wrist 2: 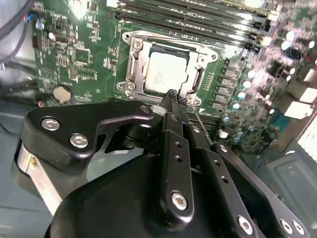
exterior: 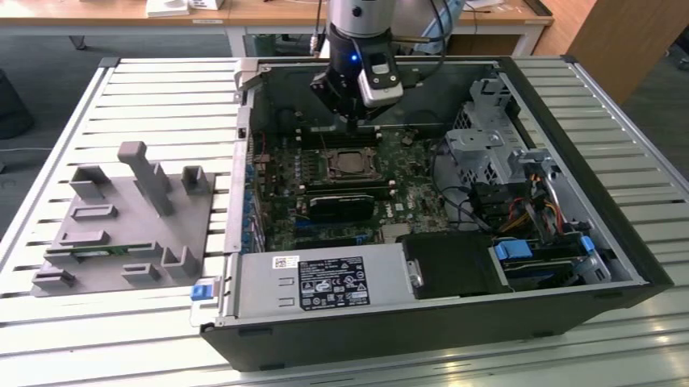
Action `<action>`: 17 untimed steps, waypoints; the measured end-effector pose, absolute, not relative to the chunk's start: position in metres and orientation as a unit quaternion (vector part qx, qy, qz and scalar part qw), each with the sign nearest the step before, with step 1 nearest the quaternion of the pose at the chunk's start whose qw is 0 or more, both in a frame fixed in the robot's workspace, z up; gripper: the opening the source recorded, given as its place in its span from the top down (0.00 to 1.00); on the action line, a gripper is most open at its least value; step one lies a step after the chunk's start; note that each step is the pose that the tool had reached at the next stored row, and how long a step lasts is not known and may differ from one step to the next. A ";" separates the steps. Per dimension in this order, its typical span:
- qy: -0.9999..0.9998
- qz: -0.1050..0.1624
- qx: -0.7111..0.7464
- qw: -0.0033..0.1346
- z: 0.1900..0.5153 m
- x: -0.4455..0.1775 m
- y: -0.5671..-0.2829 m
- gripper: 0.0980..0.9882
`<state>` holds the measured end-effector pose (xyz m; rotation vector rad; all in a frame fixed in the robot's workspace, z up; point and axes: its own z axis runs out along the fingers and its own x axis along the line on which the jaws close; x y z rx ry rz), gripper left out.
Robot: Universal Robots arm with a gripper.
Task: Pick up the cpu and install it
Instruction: 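Install the first cpu locking lever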
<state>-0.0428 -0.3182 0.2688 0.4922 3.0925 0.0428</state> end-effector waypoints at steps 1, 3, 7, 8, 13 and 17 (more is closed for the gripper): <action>0.989 0.014 0.148 0.005 0.269 -0.043 -0.318 0.99; 0.991 0.014 0.131 0.005 0.268 -0.043 -0.318 0.99; 0.995 0.014 0.094 0.004 0.268 -0.043 -0.318 0.99; 0.996 0.014 0.085 0.004 0.268 -0.043 -0.318 0.99; 0.998 0.015 0.055 0.003 0.266 -0.047 -0.318 0.99; 0.998 0.015 0.055 0.003 0.265 -0.063 -0.318 0.99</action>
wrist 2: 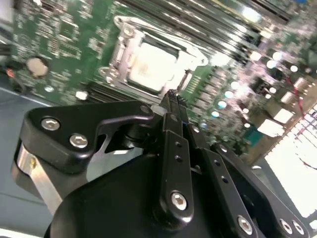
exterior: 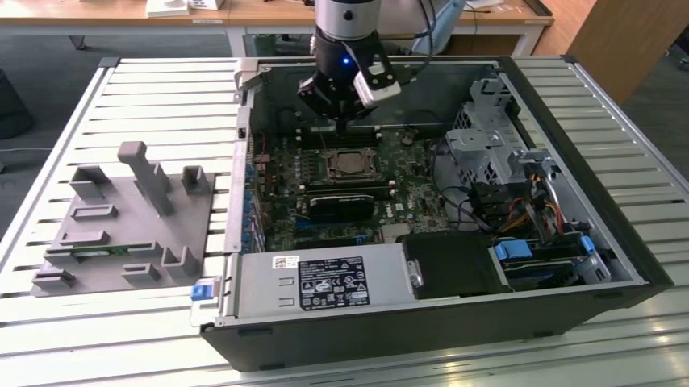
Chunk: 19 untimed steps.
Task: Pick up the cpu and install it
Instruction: 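Install the first cpu locking lever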
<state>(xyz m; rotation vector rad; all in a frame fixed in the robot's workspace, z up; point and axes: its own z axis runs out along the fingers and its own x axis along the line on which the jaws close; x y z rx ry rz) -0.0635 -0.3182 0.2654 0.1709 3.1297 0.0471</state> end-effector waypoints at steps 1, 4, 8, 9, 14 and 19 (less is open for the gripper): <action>0.998 0.015 0.055 0.003 0.265 -0.067 -0.318 0.99; 0.998 0.015 0.054 0.003 0.264 -0.077 -0.318 0.99; 0.998 0.015 0.053 0.003 0.264 -0.082 -0.318 0.99; 0.998 0.016 0.053 0.003 0.264 -0.083 -0.318 0.99; 0.998 0.016 0.053 0.004 0.264 -0.094 -0.318 0.99; 0.998 0.016 0.053 0.004 0.263 -0.103 -0.314 0.99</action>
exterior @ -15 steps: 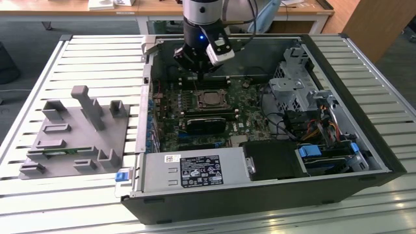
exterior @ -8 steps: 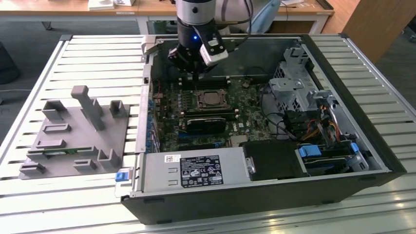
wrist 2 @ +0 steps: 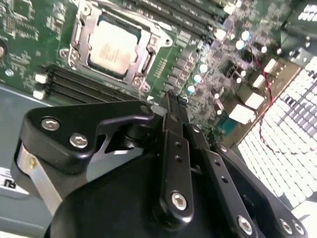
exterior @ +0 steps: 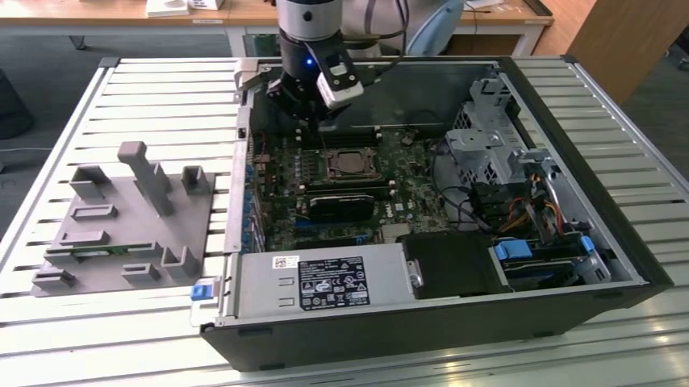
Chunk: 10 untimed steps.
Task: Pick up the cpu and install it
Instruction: 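Install the first cpu locking lever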
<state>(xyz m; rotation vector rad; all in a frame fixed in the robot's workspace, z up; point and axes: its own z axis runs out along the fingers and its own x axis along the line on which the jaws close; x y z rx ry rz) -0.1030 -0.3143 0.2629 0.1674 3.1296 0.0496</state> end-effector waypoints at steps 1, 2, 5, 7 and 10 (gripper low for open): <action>0.998 0.016 0.053 0.004 0.263 -0.104 -0.313 0.99; 0.998 0.016 0.053 0.004 0.262 -0.105 -0.311 0.99; 0.998 0.016 0.053 0.004 0.261 -0.107 -0.305 0.99; 0.998 0.016 0.053 0.004 0.261 -0.108 -0.303 0.99; 0.998 0.016 0.053 0.004 0.260 -0.108 -0.298 0.99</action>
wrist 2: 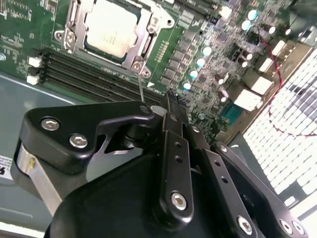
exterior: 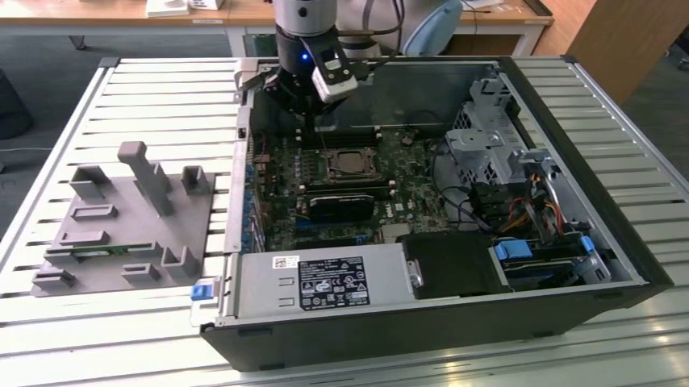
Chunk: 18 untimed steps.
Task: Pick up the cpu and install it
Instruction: 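Install the first cpu locking lever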
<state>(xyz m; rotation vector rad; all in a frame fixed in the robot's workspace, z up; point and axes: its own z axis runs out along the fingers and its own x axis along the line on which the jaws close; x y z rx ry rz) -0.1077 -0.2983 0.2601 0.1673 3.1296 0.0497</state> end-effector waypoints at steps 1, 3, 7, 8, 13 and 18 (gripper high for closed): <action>0.998 0.016 0.053 0.004 0.260 -0.108 -0.297 0.99; 0.998 0.016 0.053 0.004 0.259 -0.108 -0.294 0.99; 0.998 0.016 0.053 0.004 0.259 -0.106 -0.291 0.99; 0.998 0.016 0.053 0.004 0.258 -0.105 -0.290 0.99; 0.998 0.016 0.053 0.004 0.258 -0.089 -0.290 0.99; 0.998 0.016 0.053 0.003 0.256 -0.067 -0.289 0.99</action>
